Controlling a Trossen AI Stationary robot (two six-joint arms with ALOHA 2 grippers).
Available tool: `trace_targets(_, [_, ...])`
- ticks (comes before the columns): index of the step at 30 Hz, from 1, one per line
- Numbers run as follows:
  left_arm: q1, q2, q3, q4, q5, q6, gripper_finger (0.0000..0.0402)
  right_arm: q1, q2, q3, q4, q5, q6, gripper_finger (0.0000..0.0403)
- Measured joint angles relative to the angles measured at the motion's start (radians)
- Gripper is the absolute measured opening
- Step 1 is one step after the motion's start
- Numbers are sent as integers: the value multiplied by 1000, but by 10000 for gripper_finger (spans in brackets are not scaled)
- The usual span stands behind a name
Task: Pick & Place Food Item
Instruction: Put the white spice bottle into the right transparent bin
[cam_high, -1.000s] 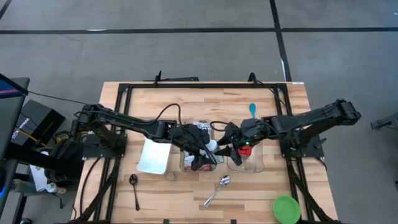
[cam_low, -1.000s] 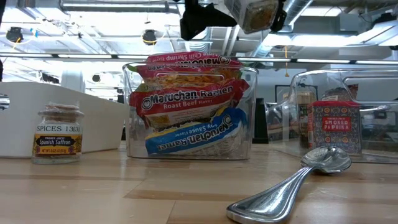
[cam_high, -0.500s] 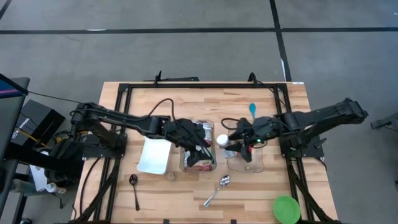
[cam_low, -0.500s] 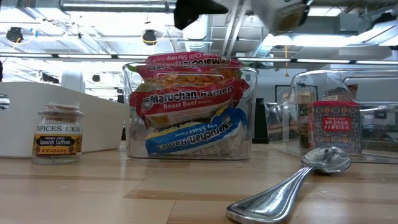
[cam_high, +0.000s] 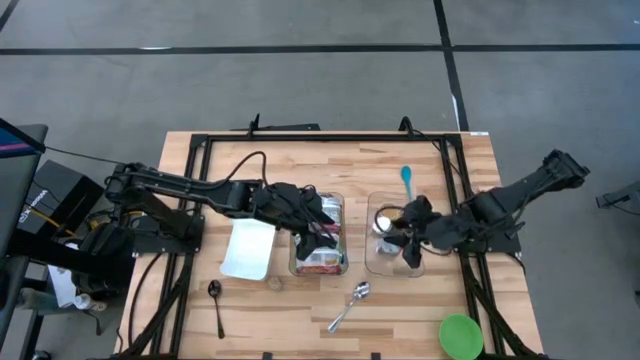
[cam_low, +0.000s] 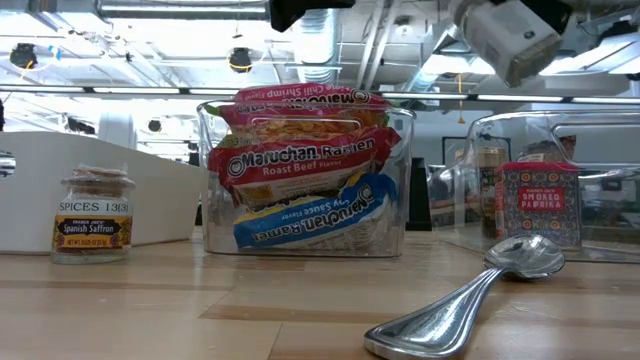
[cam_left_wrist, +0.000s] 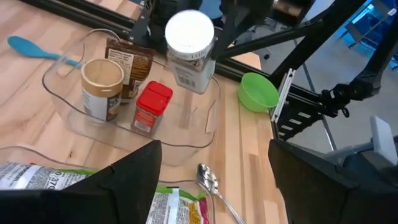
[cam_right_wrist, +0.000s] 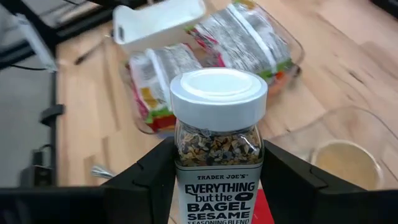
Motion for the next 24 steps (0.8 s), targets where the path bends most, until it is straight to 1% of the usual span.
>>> trace_targets(3, [0, 2, 0, 3, -7, 1, 291, 50, 36, 0, -39, 81, 69, 185])
trace_targets(6, [0, 3, 0, 1, -26, 2, 291, 89, 76, 0, -73, 121, 139, 185])
trace_targets(16, [0, 3, 0, 3, -33, 2, 291, 158, 261, -1, -75, 164, 286, 185])
trace_targets(24, [0, 4, 0, 3, -32, 2, 291, 161, 369, -1, -68, 179, 360, 185])
